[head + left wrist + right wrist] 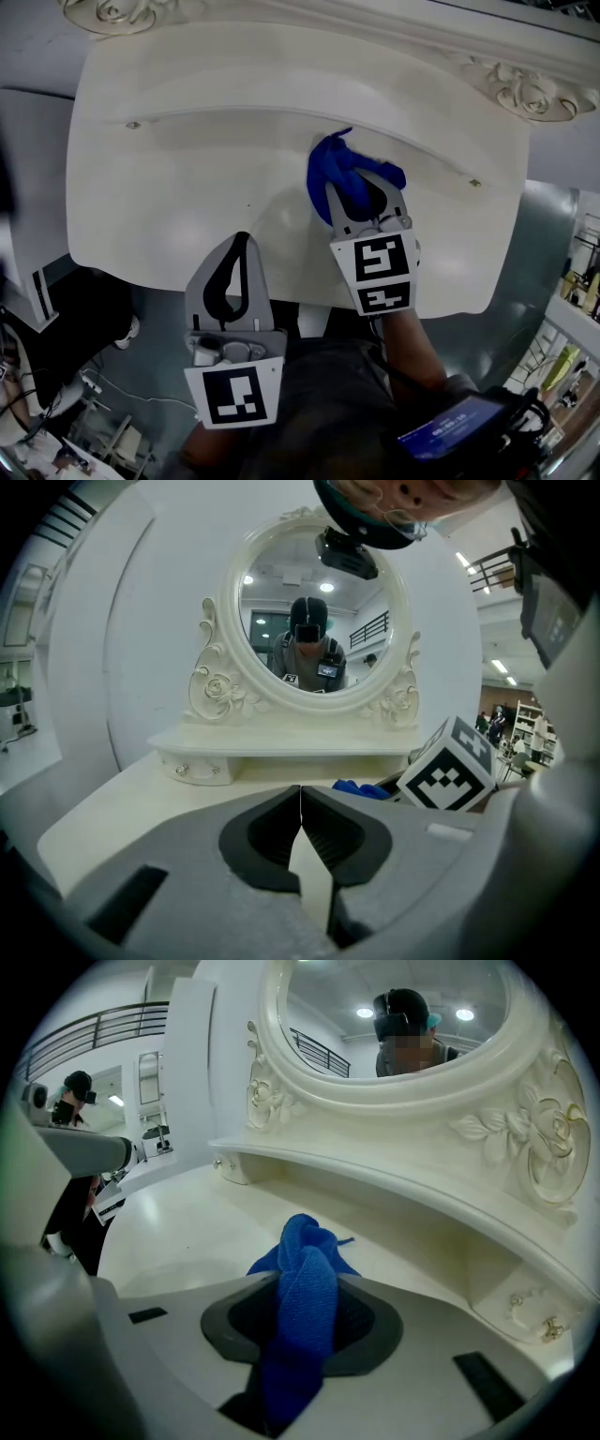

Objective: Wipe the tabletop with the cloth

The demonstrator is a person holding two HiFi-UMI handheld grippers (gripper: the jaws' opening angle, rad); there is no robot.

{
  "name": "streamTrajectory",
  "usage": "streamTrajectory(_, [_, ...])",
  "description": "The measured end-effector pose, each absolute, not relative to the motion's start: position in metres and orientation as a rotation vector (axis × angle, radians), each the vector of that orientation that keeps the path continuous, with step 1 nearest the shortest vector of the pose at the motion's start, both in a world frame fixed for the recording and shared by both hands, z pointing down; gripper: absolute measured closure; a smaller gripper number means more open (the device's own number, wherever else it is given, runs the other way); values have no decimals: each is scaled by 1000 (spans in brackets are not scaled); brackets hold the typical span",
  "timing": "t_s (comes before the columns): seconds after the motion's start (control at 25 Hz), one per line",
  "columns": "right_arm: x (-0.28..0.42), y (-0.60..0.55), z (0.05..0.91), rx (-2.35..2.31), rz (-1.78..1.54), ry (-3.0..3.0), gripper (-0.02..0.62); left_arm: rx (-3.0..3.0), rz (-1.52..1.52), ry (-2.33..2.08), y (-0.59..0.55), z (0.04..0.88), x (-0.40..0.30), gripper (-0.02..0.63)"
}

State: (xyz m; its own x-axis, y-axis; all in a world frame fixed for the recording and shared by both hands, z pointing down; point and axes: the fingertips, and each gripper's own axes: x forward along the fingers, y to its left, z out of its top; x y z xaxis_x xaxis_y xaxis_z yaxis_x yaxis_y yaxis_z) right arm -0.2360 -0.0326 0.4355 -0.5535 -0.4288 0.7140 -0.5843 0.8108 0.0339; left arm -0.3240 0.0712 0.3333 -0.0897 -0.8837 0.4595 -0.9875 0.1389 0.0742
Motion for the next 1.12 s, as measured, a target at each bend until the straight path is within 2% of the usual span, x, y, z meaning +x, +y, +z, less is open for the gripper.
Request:
streamTrajectory(0.68, [-278,9,434,686,231,-2268,485,1765,334,-2039,111,340,-356,589])
streamTrajectory(1.12, [-285,69,436,529,212,-2304,485,1736,321,-2081,130,337,-346,589])
